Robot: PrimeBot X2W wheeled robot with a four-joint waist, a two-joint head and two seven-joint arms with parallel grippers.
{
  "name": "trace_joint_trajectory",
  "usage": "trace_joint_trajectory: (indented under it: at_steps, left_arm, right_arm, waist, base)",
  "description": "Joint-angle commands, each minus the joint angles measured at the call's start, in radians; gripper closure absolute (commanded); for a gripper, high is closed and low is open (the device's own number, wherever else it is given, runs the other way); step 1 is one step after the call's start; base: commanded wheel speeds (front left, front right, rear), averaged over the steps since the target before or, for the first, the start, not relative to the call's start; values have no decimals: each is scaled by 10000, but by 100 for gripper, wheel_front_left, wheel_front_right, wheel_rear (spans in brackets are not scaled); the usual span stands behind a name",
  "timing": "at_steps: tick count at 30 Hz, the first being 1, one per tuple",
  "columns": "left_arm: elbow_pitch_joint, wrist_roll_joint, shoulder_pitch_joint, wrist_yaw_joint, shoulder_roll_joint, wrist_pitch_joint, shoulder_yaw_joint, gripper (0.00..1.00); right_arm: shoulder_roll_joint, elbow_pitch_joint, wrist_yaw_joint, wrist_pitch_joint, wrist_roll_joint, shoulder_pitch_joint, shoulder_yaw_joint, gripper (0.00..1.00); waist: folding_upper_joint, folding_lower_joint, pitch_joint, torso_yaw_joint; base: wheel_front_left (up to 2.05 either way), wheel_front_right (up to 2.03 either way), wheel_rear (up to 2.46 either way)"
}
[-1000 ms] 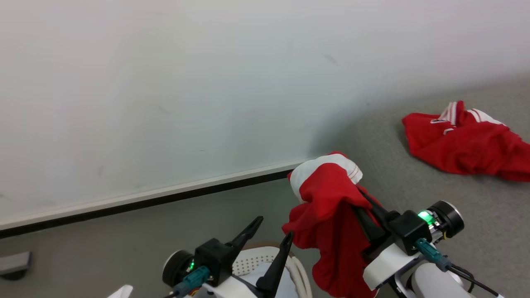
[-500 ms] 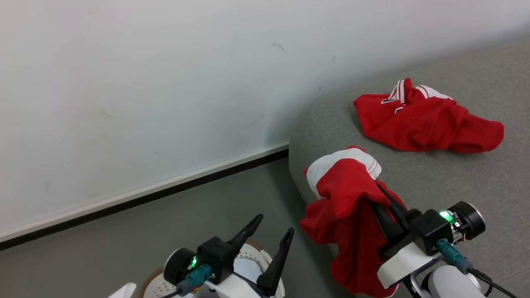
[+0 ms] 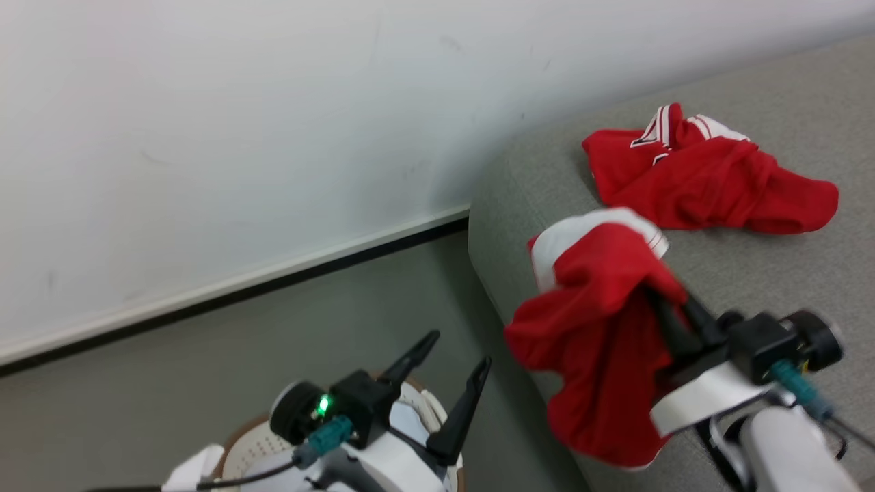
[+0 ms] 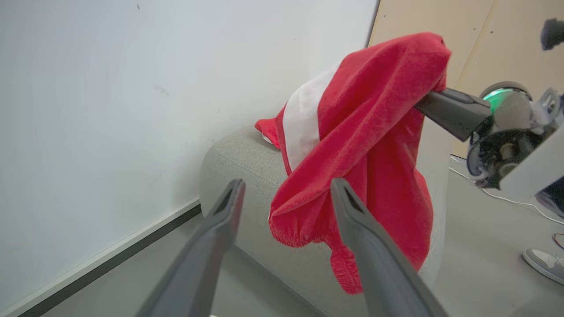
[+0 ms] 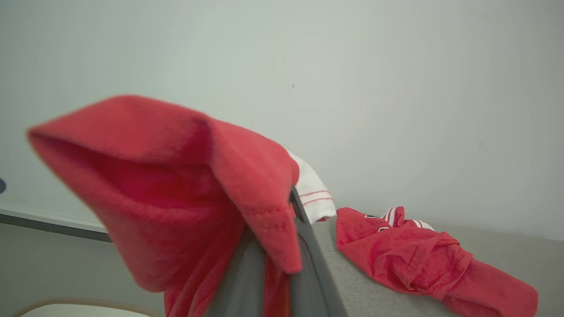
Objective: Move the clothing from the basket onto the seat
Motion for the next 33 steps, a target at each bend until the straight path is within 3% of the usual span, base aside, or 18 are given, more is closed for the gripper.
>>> trace_joint_trajectory:
  at_steps: [1, 7, 14, 17, 22, 27, 33]
  left_arm:
    - [-44, 51, -204, -37, 116, 29, 79, 0]
    - [-430, 371, -1328, -318, 434, 428, 119, 0]
    - [-694, 638, -2752, -586, 668, 633, 345, 0]
    - [-839, 678, -3250, -692, 779, 675, 400, 0]
    - [-1030, 775, -3939, -850, 800, 624, 388, 0]
    - [-1192, 771, -4298, -799, 569, 362, 338, 0]
    - [-910, 720, -4240, -670, 382, -25, 306, 0]
  right_arm:
    - [-96, -66, -26, -21, 17, -309, -154, 100]
    - [-214, 188, -26, -111, 580, -1919, -1726, 100]
    - [-1391, 1039, -25, 344, 840, -4996, -3770, 100]
    - [-1767, 1626, -26, 495, 691, -6590, -5089, 100]
    - [-2424, 2922, -26, 677, -419, -8507, -6976, 100]
    - [-2756, 4123, -26, 583, -1796, -8992, -8595, 100]
    - [-2275, 5602, -26, -70, -3213, -8287, -10563, 100]
  waist:
    - [-1, 0, 374, 85]
    - [-1, 0, 2054, 600]
    - [-1, 0, 3996, 1278]
    - [-1, 0, 4791, 1482]
    - [-1, 0, 5883, 1968]
    - [-1, 0, 6602, 2440]
    - [-1, 0, 6865, 2831]
  base:
    - [0, 0, 0]
    - [0, 0, 0]
    - [0, 0, 0]
    - [0, 0, 0]
    - [0, 0, 0]
    - [0, 0, 0]
    - [0, 0, 0]
